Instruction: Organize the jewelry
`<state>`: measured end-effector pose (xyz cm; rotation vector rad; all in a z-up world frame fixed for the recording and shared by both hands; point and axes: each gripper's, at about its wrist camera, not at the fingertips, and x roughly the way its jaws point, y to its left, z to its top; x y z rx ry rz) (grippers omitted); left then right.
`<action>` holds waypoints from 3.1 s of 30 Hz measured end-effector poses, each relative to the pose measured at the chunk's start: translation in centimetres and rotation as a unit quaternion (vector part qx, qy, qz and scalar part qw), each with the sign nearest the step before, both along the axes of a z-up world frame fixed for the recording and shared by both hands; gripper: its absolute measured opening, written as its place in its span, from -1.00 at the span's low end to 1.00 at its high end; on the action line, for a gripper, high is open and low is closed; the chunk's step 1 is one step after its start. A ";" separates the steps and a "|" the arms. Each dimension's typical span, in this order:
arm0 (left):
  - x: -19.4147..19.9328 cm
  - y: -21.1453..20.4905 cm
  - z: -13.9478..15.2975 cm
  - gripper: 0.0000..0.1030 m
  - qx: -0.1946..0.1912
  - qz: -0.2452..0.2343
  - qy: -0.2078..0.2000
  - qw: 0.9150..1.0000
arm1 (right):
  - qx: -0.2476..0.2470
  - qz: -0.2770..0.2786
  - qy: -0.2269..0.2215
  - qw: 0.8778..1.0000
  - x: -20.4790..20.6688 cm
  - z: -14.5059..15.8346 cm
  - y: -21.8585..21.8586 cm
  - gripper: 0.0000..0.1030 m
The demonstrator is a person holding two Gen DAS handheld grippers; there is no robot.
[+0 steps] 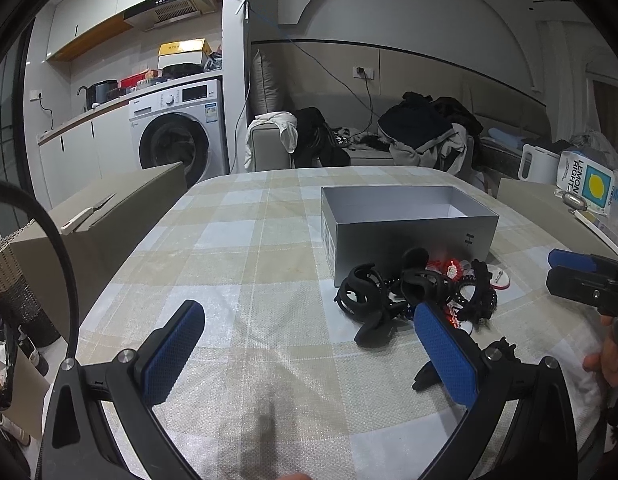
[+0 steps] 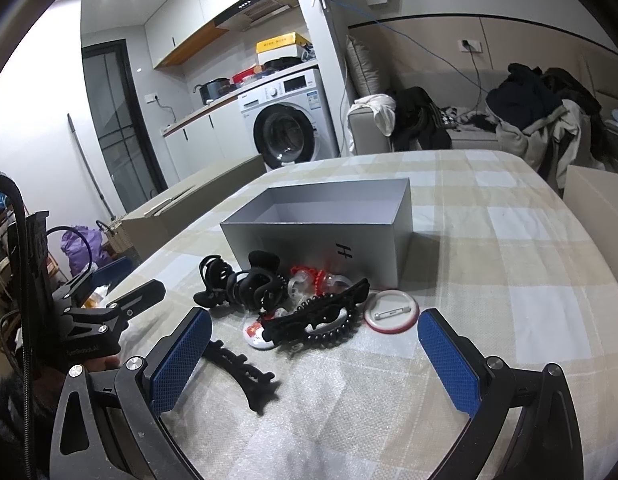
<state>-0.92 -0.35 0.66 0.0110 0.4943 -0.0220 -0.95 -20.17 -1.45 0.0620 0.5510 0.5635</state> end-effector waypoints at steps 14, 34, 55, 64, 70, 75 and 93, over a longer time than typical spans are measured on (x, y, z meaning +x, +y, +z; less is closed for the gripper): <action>0.8 0.2 1.0 0.98 -0.029 -0.012 0.007 0.999 | -0.010 -0.006 0.015 1.000 0.8 0.4 -0.1 1.00; 4.6 -1.2 0.3 0.91 -0.012 -0.073 0.077 0.994 | -0.028 0.032 0.131 0.990 5.1 -0.7 0.5 0.19; 6.1 -0.7 -0.5 -0.45 -0.062 -0.113 0.148 0.981 | 0.005 0.004 0.215 0.977 9.3 -1.6 0.4 -0.43; 5.1 -0.3 -0.1 -0.46 -0.063 -0.108 0.132 0.983 | -0.041 -0.021 0.208 0.977 9.3 -1.3 1.9 -0.39; 4.7 -0.1 0.3 -0.46 -0.055 -0.103 0.115 0.986 | -0.057 -0.033 0.193 0.979 8.8 -1.2 2.6 -0.51; 4.7 0.0 0.8 -0.46 -0.055 -0.101 0.107 0.988 | 0.000 -0.017 0.208 0.978 8.4 -1.2 1.2 -0.70; 7.3 -0.7 3.7 -0.46 -0.060 -0.100 0.058 0.991 | 0.084 -0.006 0.091 0.992 8.1 5.5 -0.6 -0.70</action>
